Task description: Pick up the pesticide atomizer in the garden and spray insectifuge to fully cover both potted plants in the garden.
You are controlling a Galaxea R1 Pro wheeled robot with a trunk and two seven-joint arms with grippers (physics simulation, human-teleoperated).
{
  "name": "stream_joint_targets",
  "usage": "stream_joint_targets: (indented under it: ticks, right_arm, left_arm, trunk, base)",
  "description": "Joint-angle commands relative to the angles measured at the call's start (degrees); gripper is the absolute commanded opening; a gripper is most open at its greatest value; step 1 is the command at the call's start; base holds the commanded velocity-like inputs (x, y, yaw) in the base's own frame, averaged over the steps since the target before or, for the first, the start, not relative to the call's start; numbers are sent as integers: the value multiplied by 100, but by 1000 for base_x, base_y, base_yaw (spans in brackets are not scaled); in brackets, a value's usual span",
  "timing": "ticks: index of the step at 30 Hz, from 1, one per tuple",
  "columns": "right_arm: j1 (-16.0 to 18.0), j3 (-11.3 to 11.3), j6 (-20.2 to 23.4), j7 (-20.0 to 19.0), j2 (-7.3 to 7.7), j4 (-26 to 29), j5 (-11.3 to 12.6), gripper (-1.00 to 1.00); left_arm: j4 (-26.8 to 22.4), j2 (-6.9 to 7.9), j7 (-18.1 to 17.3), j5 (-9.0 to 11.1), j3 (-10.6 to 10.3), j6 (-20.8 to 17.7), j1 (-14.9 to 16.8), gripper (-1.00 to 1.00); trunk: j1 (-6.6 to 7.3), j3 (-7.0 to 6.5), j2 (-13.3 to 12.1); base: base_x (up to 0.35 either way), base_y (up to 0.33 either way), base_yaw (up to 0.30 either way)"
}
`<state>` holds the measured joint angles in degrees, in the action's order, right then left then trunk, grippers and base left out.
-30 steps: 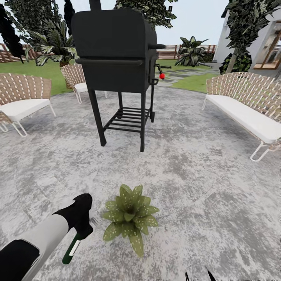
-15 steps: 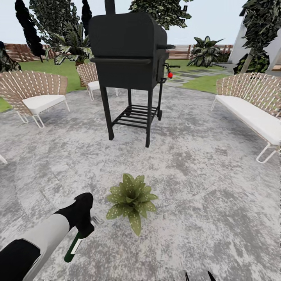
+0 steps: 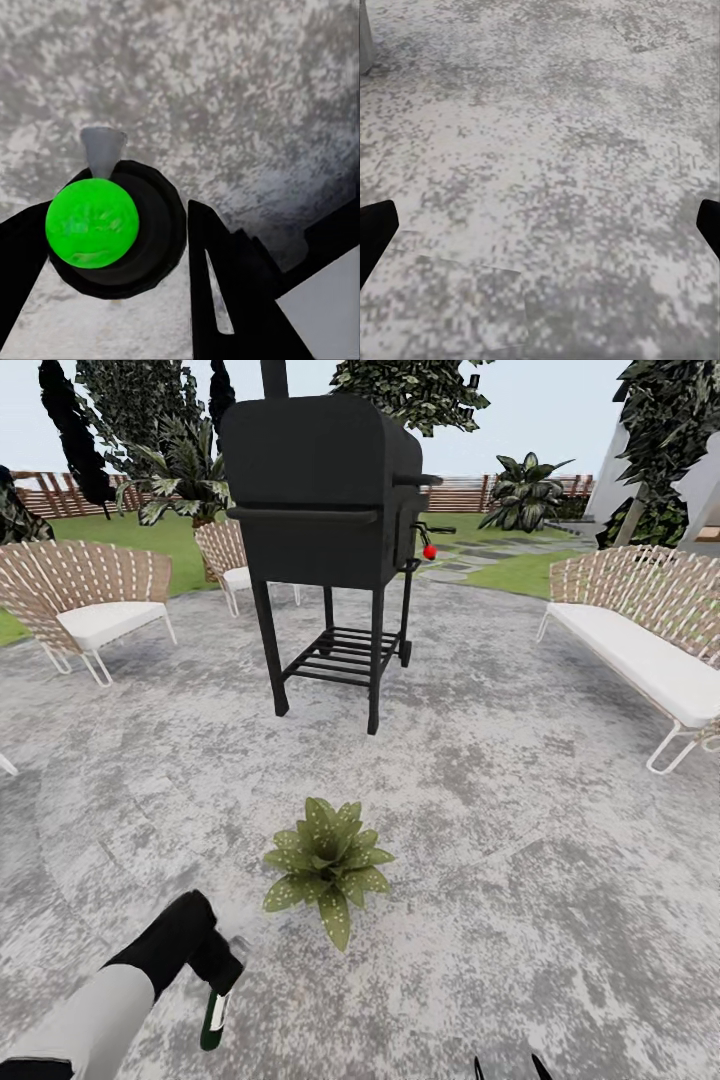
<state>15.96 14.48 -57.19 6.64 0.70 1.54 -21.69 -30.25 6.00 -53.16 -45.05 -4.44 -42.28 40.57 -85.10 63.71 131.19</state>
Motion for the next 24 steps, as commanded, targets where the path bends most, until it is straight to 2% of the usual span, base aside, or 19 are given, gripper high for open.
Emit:
stream_joint_targets:
  ticks: [1,3,5,7,9,11,12,14,16,20,24]
  right_arm:
    - [3,11,-12,57,0,-5,-63,100]
    - [3,11,-12,56,4,9,-69,100]
    - [3,12,-16,61,12,17,-67,100]
    - [3,13,-19,55,20,20,-69,100]
    - [3,7,-24,39,30,17,-91,100]
    - [3,-2,-28,33,37,14,-106,100]
    - [3,-5,-26,30,38,13,-113,100]
    - [3,-12,-37,29,46,-2,-119,100]
    - [3,-9,-51,35,54,-6,-112,100]
    - [3,-3,-31,45,14,-6,-97,100]
    - [3,2,-16,53,17,-5,-81,100]
  left_arm:
    - [-10,3,91,-27,213,171,-74,-100]
    - [30,-10,429,-20,831,818,-270,-100]
    - [46,-34,606,-11,1239,1377,-450,-100]
    - [51,-77,717,-6,1547,1819,-627,-100]
    - [55,-107,839,4,1738,2166,-792,-100]
    - [67,-142,1004,38,1847,2453,-888,-100]
    - [113,-164,1094,160,1907,2626,-916,-100]
    - [294,-176,1221,552,1963,3088,-1047,-100]
    - [387,-184,1266,768,1967,3483,-1115,-100]
    - [431,-200,1281,848,1957,3650,-1138,-100]
    - [423,-198,1356,851,1974,3656,-1139,-100]
  trunk:
    - [1,4,2]
    - [1,4,2]
    - [1,4,2]
    - [1,4,2]
    - [1,4,2]
    - [1,4,2]
    - [1,4,2]
    - [1,4,2]
    - [1,4,2]
    - [1,4,2]
    - [1,4,2]
  base:
    - [-1,-1,0]
    - [0,0,0]
    - [0,0,0]
    - [0,0,0]
    - [0,0,0]
    - [0,0,0]
    - [0,0,0]
    - [0,0,0]
    - [0,0,0]
    - [0,0,0]
    - [-48,-230,0]
